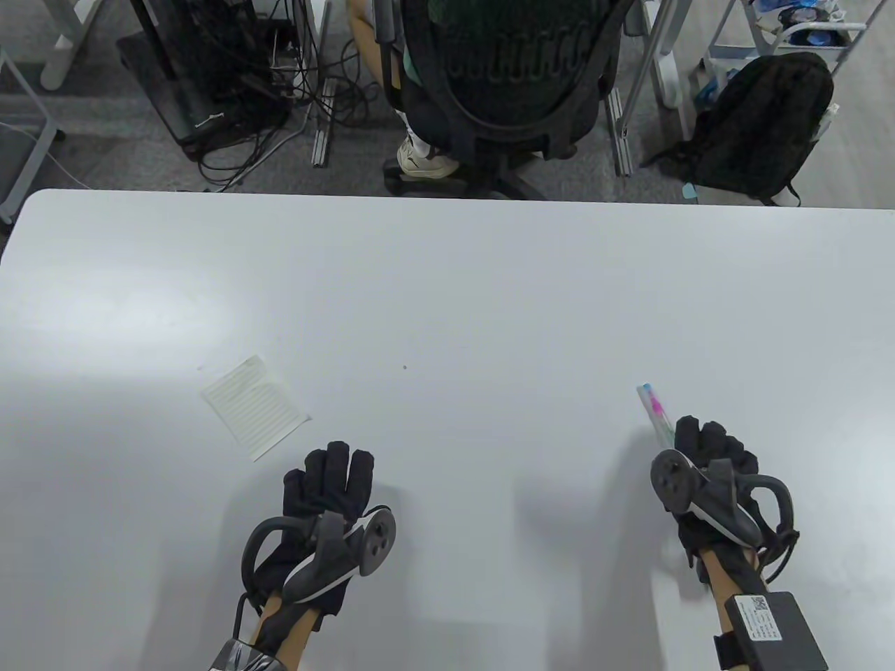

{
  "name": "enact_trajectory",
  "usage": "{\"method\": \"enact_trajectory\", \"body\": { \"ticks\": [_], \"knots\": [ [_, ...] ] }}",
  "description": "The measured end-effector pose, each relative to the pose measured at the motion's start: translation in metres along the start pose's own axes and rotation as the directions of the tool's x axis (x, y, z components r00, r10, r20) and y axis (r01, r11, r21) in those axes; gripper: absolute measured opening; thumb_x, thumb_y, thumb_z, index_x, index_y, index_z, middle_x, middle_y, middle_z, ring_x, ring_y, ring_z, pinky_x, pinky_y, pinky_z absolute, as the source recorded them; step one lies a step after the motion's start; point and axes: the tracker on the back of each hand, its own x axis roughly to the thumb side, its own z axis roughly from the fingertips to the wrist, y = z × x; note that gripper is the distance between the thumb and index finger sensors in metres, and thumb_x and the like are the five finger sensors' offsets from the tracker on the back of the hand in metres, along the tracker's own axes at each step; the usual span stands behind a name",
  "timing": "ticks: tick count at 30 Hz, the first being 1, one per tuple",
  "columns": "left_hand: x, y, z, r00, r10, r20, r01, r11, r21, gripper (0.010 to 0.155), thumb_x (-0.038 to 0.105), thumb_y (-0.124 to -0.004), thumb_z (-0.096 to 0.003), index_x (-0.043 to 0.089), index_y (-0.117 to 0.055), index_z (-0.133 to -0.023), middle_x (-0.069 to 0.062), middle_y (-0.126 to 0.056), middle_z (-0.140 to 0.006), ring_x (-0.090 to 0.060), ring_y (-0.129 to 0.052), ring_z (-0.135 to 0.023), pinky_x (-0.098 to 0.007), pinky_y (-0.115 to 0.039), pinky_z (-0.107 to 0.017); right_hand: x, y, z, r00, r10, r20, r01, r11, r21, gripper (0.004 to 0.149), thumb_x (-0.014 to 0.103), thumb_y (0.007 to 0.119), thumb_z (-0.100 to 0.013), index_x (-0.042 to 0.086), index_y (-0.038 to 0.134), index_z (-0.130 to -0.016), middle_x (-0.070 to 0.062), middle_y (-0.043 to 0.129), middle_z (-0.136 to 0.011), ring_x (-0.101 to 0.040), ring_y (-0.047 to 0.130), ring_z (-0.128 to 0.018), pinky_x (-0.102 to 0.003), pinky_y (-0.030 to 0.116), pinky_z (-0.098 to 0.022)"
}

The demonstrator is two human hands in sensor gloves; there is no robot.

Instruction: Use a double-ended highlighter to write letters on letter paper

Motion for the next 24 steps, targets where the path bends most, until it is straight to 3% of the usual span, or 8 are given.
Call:
{"method": "enact_trajectory", "body": {
  "ticks": [13, 19, 24],
  "knots": [
    [-0.001, -0.001, -0.002, 1.000, 0.015, -0.003, -0.015, 1.000, -0.019, 0.077, 0.057, -0.049, -0.0591, 0.014, -0.028, -0.120, -0.023, -0.025, -0.125, -0.049, -0.040, -0.114, -0.067, -0.044, -0.080, -0.004, 0.002, -0.015, 0.997, -0.046, -0.066, 0.049, 0.998, 0.051, 0.060, 0.036, 0.066, -0.058, -0.005, 0.064, -0.101, -0.032, 0.076, -0.086, -0.042, 0.083, -0.067, -0.061, 0.076, -0.052],
    [-0.001, -0.003, -0.004, 1.000, 0.018, -0.007, -0.018, 0.999, -0.038, 0.077, 0.056, -0.049, -0.0591, 0.014, -0.028, -0.120, -0.023, -0.025, -0.125, -0.049, -0.040, -0.114, -0.067, -0.045, -0.080, 0.006, 0.000, -0.018, 0.996, 0.061, -0.062, -0.058, 0.997, 0.051, 0.054, 0.029, 0.067, -0.057, -0.009, 0.070, -0.095, -0.032, 0.081, -0.079, -0.040, 0.088, -0.061, -0.060, 0.080, -0.048],
    [-0.001, -0.003, -0.004, 1.000, 0.019, -0.007, -0.019, 0.999, -0.040, 0.077, 0.056, -0.049, -0.0591, 0.014, -0.029, -0.120, -0.023, -0.025, -0.125, -0.049, -0.040, -0.114, -0.067, -0.045, -0.080, 0.007, -0.001, -0.020, 0.996, 0.047, -0.073, -0.044, 0.998, 0.045, 0.052, 0.031, 0.070, -0.056, -0.008, 0.074, -0.092, -0.029, 0.083, -0.077, -0.041, 0.089, -0.061, -0.062, 0.080, -0.047]
  ]
}}
